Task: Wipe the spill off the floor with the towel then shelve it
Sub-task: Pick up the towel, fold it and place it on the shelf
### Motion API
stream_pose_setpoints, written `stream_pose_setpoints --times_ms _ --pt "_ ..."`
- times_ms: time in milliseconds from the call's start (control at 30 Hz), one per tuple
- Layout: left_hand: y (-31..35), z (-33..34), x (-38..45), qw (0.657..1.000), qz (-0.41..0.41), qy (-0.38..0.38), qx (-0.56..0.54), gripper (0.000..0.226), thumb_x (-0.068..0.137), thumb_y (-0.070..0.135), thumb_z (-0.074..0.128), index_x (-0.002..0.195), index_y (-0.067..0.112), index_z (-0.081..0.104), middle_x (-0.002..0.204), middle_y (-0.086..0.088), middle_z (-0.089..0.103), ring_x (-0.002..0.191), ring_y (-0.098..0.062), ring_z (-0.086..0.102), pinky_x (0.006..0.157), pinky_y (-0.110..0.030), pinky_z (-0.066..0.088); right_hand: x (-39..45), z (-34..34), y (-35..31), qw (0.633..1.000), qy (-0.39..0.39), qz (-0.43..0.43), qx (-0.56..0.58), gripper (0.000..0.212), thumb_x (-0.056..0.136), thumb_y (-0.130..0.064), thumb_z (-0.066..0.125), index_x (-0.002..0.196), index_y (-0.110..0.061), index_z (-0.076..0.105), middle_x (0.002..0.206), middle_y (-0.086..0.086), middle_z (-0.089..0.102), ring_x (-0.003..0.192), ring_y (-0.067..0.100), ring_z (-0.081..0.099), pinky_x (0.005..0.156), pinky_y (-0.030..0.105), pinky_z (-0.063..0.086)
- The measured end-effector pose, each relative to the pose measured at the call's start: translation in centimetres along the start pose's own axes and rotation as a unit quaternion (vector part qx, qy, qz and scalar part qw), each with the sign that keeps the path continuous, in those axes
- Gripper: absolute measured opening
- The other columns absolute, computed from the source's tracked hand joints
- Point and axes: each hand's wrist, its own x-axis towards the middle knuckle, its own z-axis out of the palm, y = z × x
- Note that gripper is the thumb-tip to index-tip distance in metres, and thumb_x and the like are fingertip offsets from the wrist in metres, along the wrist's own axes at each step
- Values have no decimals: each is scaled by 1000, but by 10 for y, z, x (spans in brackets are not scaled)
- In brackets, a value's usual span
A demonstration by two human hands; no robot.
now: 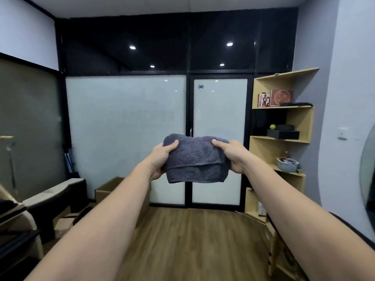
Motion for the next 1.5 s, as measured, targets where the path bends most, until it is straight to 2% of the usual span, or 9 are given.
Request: stream_pose_setpoints --times_ms 200,333,500,700,867,1000,1133,1333,1500 --pt "5 -10 -2 998 60 -9 -25 33 98 20 63 131 16 58 119 -8 72 94 -17 74 77 -32 59 -5 18 1 998 -4 -58 8 24 96 -22 66 115 -7 69 105 9 77 96 23 72 80 34 59" --pt "28 -13 2 990 82 -56 -105 43 95 19 64 137 12 54 126 -14 69 107 -31 70 88 -49 59 -4 22 -11 988 11 -142 62 18 93 -19 69 106 -8 68 96 6 77 92 23 73 86 40 60" --pt "4 -10 14 993 -27 -74 -83 24 99 29 56 114 12 65 99 -10 75 81 -25 74 68 -36 62 12 14 11 999 16 -39 32 31 89 -30 73 111 -8 67 103 11 77 100 31 73 91 48 58" --pt "-29 4 60 997 -17 -79 -10 36 100 33 59 133 18 58 115 -4 75 97 -20 73 78 -34 60 47 -9 40 995 98 7 -10 42 88 -48 71 109 -11 68 100 8 77 92 27 74 86 42 59" --pt "-67 21 118 998 -32 -55 24 27 102 35 56 127 25 61 119 0 74 101 -17 72 86 -37 58 84 -41 61 990 139 -2 -12 27 91 -41 70 96 -15 66 95 4 75 82 20 72 69 29 54" --pt "-123 48 171 993 -107 -25 46 25 99 41 60 112 21 67 100 4 77 78 -10 74 64 -24 57 132 -78 103 986 154 30 -52 27 92 -39 68 99 -13 65 97 6 73 85 21 69 69 28 50" --pt "-176 76 243 989 -139 -15 39 34 96 48 63 117 21 67 106 1 78 88 -16 75 66 -28 57 192 -116 139 985 143 45 -83 21 94 -36 66 88 -16 65 89 1 69 76 13 64 60 25 46" --pt "-211 127 367 998 -68 10 16 30 101 42 58 118 20 67 111 3 76 94 -10 73 71 -25 56 296 -184 153 984 141 19 -111 21 96 -38 64 87 -20 66 93 -3 72 78 9 66 60 22 46" --pt "-232 146 447 1000 5 18 22 29 101 42 57 120 22 67 115 8 74 106 -9 70 89 -29 55 372 -216 156 985 128 -8 -112 19 99 -36 60 89 -21 66 91 -5 70 78 6 66 59 21 46"
